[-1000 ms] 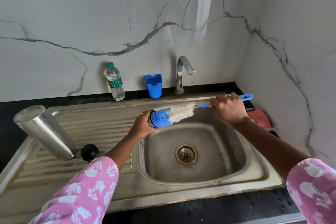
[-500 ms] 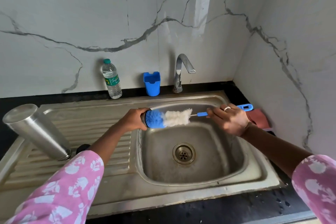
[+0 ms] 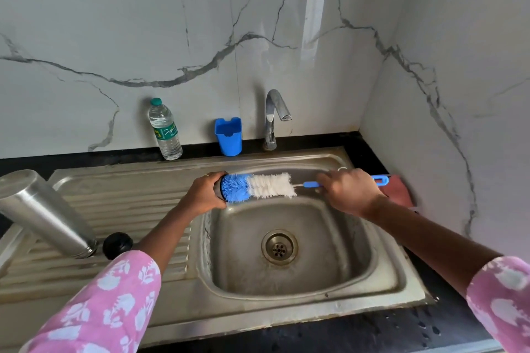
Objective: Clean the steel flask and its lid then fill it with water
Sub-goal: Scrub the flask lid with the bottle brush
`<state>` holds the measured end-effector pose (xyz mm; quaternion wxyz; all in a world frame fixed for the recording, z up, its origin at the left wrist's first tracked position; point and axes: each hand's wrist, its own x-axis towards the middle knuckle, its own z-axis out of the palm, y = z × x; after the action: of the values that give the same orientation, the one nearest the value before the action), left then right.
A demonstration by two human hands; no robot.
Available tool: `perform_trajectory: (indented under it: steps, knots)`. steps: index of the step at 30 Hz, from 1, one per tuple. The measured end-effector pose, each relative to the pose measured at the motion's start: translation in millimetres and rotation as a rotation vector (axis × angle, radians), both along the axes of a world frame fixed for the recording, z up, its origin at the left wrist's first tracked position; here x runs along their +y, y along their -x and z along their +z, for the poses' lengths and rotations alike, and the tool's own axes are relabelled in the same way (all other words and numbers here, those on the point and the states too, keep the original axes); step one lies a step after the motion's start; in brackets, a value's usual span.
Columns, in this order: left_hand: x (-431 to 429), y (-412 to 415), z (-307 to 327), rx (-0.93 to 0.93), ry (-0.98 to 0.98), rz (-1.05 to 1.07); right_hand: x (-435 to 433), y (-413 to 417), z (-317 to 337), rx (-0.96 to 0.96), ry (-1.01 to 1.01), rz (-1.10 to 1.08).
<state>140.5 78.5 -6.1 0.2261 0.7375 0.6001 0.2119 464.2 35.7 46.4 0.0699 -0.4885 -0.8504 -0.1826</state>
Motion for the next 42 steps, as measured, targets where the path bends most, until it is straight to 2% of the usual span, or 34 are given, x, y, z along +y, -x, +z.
perform_trajectory:
  steps: [1,2,4,5,6,7,9,10,11,12,13,14,16,18,20,22,24,25,26,27,28,29,30,32,34,35,36,38,39,40,42]
  knots:
    - [-0.5,-1.5,1.8,-0.011,0.018,0.013,-2.4,-5.0,-1.7,-0.093,-0.246,0.147]
    - [-0.6,-3.1,3.8,-0.019,0.029,0.019,-2.6,-9.7,-6.4,-0.135,-0.375,0.226]
    - [-0.6,-5.1,6.8,-0.024,0.018,0.015,-3.8,-9.5,-10.0,-0.122,-0.361,0.188]
    - [-0.5,-5.7,7.3,-0.019,0.002,0.009,-5.6,-2.2,-4.5,-0.084,-0.251,0.103]
    - [-0.8,-4.9,6.2,-0.011,-0.014,-0.001,-7.0,5.7,2.9,0.0,-0.028,-0.055]
    - [-1.1,-4.3,5.0,-0.003,-0.031,-0.01,-4.5,9.1,10.5,0.104,0.271,-0.24]
    - [-3.9,-2.9,1.8,0.012,-0.059,-0.032,5.6,6.4,18.8,0.509,0.929,-0.471]
    - [-4.8,-4.3,0.6,0.012,-0.072,-0.037,11.9,1.8,20.0,0.629,1.093,-0.493]
    - [-5.0,-6.0,-0.3,0.008,-0.083,-0.038,14.3,-0.1,21.2,0.651,1.119,-0.468]
    - [-4.2,-7.5,-0.5,0.002,-0.088,-0.032,13.2,0.1,22.1,0.597,1.048,-0.439]
    - [-3.0,-9.2,0.6,-0.006,-0.089,-0.019,11.7,0.4,20.9,0.483,0.886,-0.393]
    - [-1.2,-10.1,1.9,-0.015,-0.083,-0.002,8.8,1.1,18.4,0.334,0.676,-0.349]
    - [1.1,-11.6,5.1,-0.033,-0.043,0.022,6.1,-1.1,10.2,0.072,0.107,-0.189]
    - [1.1,-14.3,7.1,-0.048,-0.004,0.026,4.8,-7.7,2.6,-0.066,-0.329,0.089]
    - [0.0,-16.9,7.4,-0.047,0.004,0.011,6.0,-8.9,-2.8,-0.036,-0.366,0.145]
    - [-0.3,-17.5,5.9,-0.055,-0.021,0.022,3.7,2.1,1.8,0.103,-0.119,-0.07]
    - [0.2,-17.3,5.9,-0.075,-0.049,0.049,4.6,10.4,14.4,0.343,0.446,-0.412]
    - [1.0,-17.9,6.8,-0.077,-0.061,0.047,9.2,9.1,17.2,0.542,0.78,-0.504]
    - [2.0,-18.8,8.2,-0.074,-0.064,0.039,13.3,7.0,20.0,0.737,1.008,-0.567]
    - [2.8,-20.0,9.8,-0.07,-0.066,0.031,15.1,5.1,22.9,0.853,1.091,-0.565]
    - [4.0,-20.8,11.3,-0.068,-0.071,0.031,16.0,3.4,26.3,0.869,1.087,-0.528]
    - [5.4,-21.0,12.6,-0.066,-0.08,0.036,16.6,1.3,26.8,0.777,0.978,-0.449]
    - [6.8,-20.8,13.9,-0.063,-0.082,0.047,15.0,1.3,24.2,0.619,0.783,-0.355]
    - [8.6,-20.2,14.6,-0.067,-0.068,0.062,13.1,-2.8,13.3,0.186,0.136,-0.111]
    - [9.1,-21.1,13.9,-0.076,-0.046,0.056,9.6,-8.8,2.8,-0.034,-0.364,0.151]
    - [9.3,-22.1,12.8,-0.078,-0.04,0.048,10.1,-13.2,-5.3,-0.056,-0.467,0.222]
    - [9.6,-22.9,11.2,-0.076,-0.032,0.042,10.3,-14.4,-8.6,-0.043,-0.481,0.231]
    - [9.7,-24.3,7.7,-0.058,-0.038,0.028,6.6,-7.3,-3.1,-0.023,-0.359,0.122]
    - [9.9,-24.6,5.0,-0.051,-0.045,0.023,4.5,-0.7,3.2,-0.013,-0.181,-0.021]
    - [10.0,-24.6,2.4,-0.047,-0.051,0.016,4.5,5.4,10.3,0.027,0.056,-0.177]
    - [9.2,-23.3,-2.3,-0.029,-0.062,-0.012,10.8,10.4,18.5,0.328,0.621,-0.409]
